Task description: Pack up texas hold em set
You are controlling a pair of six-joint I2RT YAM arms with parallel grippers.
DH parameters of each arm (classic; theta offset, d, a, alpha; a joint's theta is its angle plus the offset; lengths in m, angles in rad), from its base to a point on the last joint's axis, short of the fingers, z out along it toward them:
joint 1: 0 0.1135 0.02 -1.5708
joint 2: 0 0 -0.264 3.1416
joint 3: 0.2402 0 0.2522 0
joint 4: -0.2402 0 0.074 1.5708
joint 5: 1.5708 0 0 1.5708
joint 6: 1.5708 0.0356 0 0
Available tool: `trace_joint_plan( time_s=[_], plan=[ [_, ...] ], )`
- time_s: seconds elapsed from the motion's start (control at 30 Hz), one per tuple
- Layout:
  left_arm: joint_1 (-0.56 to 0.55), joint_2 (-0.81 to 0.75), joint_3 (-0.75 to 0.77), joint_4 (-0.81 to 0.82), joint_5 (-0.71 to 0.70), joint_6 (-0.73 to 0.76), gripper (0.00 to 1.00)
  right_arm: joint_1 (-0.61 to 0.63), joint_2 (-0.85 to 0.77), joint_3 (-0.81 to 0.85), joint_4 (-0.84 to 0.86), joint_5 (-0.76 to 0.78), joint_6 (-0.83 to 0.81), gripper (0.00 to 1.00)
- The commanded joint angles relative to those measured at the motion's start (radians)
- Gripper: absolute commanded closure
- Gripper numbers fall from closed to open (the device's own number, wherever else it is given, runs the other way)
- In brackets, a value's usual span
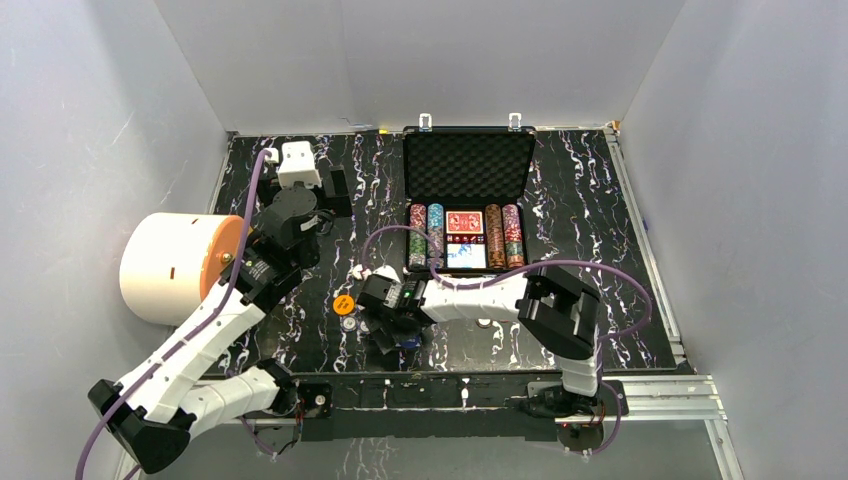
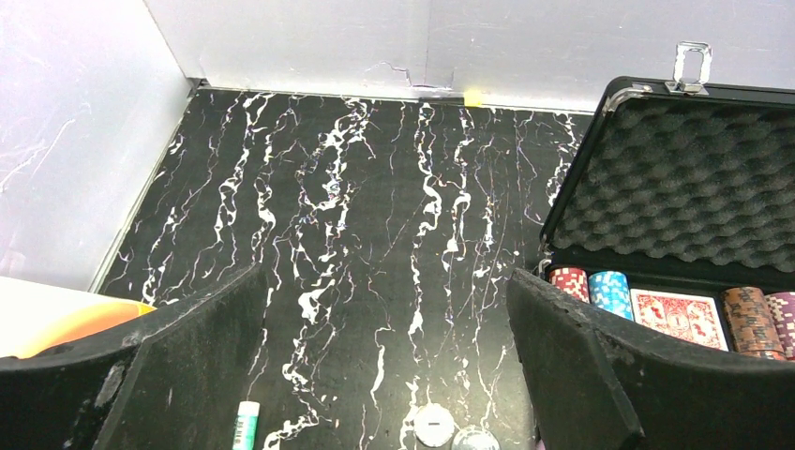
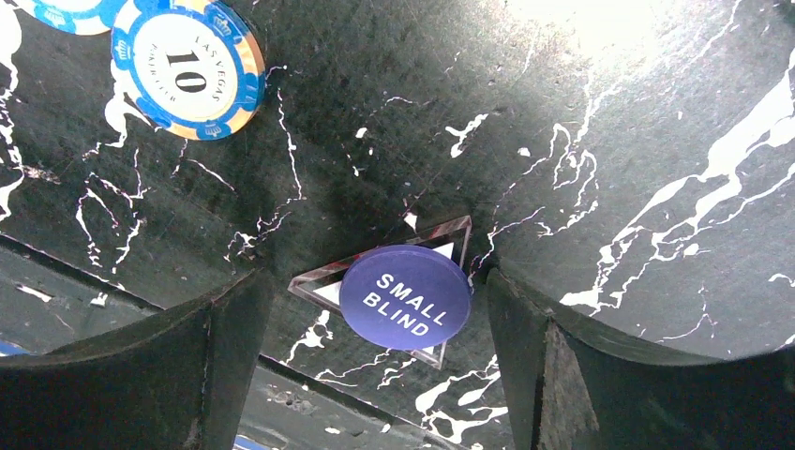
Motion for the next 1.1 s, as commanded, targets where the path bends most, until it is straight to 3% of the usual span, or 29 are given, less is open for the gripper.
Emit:
trace_joint_plan(
  time_s=[0.0,0.27,0.53,0.8,1.07],
  plan=[
    [0.007,0.002,0.038,0.021,-0.011,-0.014,0.02,0.02,0.041,0.066,-0.111,0.023,0.007,0.08],
    [0.009,0.011,0.035,0.016,-0.002,-0.02,0.02,0.046,0.116,0.128,-0.225,0.109,0.073,0.13],
    [0.013,0.012,0.032,0.007,0.004,-0.026,0.02,0.031,0.073,0.069,-0.13,0.14,0.116,0.33],
    [0.017,0.028,0.026,0.008,0.016,-0.034,0.02,0.0,-0.081,-0.089,0.315,0.315,-0.09,0.33],
    [0.026,0.056,0.027,0.011,0.024,-0.043,0.02,-0.063,-0.15,-0.219,0.652,0.346,-0.276,0.28]
  ],
)
